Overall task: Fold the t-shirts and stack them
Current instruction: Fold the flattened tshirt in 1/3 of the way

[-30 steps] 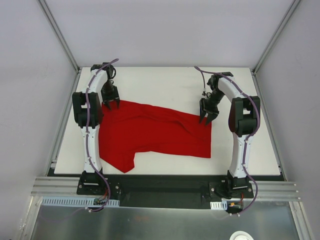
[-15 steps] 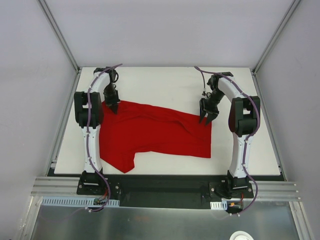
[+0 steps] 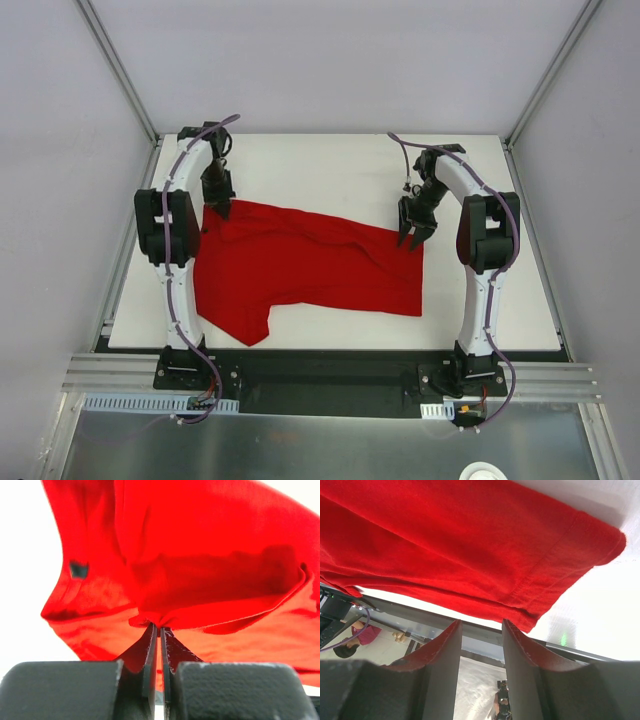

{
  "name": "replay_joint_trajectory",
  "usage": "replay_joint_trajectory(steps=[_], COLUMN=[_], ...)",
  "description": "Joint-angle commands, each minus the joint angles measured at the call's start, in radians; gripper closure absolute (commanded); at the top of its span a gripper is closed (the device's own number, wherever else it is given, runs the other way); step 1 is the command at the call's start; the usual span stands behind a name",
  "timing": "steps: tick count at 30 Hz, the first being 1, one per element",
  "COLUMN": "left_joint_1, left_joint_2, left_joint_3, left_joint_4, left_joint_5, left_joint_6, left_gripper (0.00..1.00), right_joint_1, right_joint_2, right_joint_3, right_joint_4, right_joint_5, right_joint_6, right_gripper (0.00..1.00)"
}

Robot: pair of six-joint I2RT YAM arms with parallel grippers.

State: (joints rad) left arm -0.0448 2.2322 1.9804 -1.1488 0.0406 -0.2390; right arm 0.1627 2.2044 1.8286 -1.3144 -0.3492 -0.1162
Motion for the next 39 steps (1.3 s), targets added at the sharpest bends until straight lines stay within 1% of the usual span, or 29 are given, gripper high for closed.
replay_joint_trajectory(steps=[1,7,9,14,17,18,19,21,22,24,25,28,31,34,37,38,39], left_joint_1=[-0.013,-0.027,-0.033,-0.044,-0.044,-0.044,-0.044,-0.058,-0.063,-0.084,-0.095,-0.133,-0.162,-0.193,-0.202,-0.202,-0.202], left_joint_2=[-0.127,-0.201,-0.216,-0.281,-0.302,-0.310,-0.331,-0.365,-0.400,-0.420,-0.414,-0.359,-0.258,-0.146,-0.050,-0.030,-0.004], left_joint_3=[-0.044,-0.158,-0.216,-0.336,-0.385,-0.397,-0.406,-0.411,-0.404,-0.347,-0.289,-0.191,-0.132,-0.115,-0.107,-0.101,-0.103], left_joint_4=[-0.045,-0.081,-0.092,-0.115,-0.141,-0.143,-0.143,-0.118,-0.109,-0.092,-0.092,-0.095,-0.101,-0.089,-0.080,-0.080,-0.062], left_joint_5=[-0.060,-0.093,-0.100,-0.113,-0.146,-0.150,-0.157,-0.176,-0.182,-0.179,-0.183,-0.170,-0.139,-0.110,-0.090,-0.084,-0.084], left_joint_6=[0.026,0.027,0.026,0.003,-0.017,-0.020,-0.028,-0.037,-0.040,-0.043,-0.043,-0.045,-0.045,-0.049,-0.045,-0.043,-0.049], left_gripper=[1.00,1.00,1.00,1.00,1.00,0.98,0.81,0.72,0.62,0.54,0.49,0.41,0.41,0.43,0.48,0.51,0.58], right_joint_1=[0.009,0.009,0.009,0.011,0.011,0.014,0.014,0.014,0.015,0.017,0.018,0.023,0.024,0.026,0.028,0.026,0.027], right_joint_2=[0.005,0.003,0.002,0.000,0.000,-0.002,-0.002,-0.002,-0.003,-0.003,-0.003,-0.003,0.000,-0.003,-0.006,-0.008,-0.006], right_joint_3=[0.028,0.018,0.014,0.006,0.006,0.005,0.005,0.005,0.003,0.000,0.000,0.000,0.003,0.001,-0.008,-0.012,-0.025], right_joint_4=[-0.131,-0.131,-0.129,-0.129,-0.129,-0.129,-0.128,-0.129,-0.129,-0.129,-0.129,-0.129,-0.129,-0.131,-0.129,-0.129,-0.129], right_joint_5=[-0.019,-0.022,-0.027,-0.028,-0.028,-0.028,-0.028,-0.030,-0.028,-0.028,-0.028,-0.031,-0.031,-0.031,-0.028,-0.028,-0.021], right_joint_6=[-0.007,-0.007,-0.008,-0.010,-0.008,-0.010,-0.010,-0.010,-0.011,-0.010,-0.010,-0.008,-0.007,-0.007,-0.008,-0.010,-0.010], right_gripper=[0.59,0.59,0.59,0.59,0.59,0.59,0.59,0.59,0.59,0.59,0.59,0.59,0.59,0.59,0.59,0.59,0.59])
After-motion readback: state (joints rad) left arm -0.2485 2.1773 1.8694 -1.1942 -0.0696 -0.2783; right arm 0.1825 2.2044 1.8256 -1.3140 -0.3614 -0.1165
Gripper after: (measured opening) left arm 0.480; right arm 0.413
